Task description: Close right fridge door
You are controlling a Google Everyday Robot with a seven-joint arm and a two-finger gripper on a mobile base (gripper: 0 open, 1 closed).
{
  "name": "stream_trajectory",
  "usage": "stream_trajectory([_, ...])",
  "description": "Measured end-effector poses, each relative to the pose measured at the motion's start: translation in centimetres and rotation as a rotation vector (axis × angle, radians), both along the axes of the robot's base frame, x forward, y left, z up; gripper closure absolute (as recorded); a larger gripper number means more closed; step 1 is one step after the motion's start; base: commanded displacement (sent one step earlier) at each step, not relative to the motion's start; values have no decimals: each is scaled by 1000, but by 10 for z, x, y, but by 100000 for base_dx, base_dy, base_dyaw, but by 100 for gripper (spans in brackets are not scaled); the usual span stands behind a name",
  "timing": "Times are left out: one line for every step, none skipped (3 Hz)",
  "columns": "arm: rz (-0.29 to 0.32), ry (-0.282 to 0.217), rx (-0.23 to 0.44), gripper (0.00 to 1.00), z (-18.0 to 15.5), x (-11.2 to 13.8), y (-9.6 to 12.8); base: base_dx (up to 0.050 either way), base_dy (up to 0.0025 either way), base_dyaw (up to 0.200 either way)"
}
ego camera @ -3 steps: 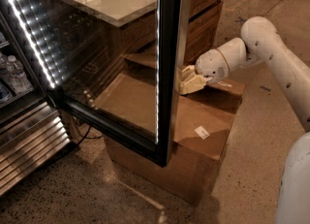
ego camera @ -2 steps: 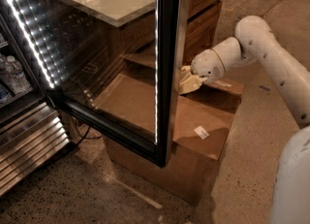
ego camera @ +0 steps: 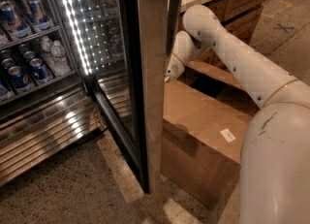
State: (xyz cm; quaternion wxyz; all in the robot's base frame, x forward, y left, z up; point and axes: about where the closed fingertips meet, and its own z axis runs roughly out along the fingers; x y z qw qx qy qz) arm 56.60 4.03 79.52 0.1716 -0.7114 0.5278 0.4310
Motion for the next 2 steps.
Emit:
stream_trajectory([0, 0, 0, 100, 0, 0, 0, -2938, -231, 16129])
stream_trajectory([0, 0, 0, 100, 0, 0, 0, -3088, -243, 15793])
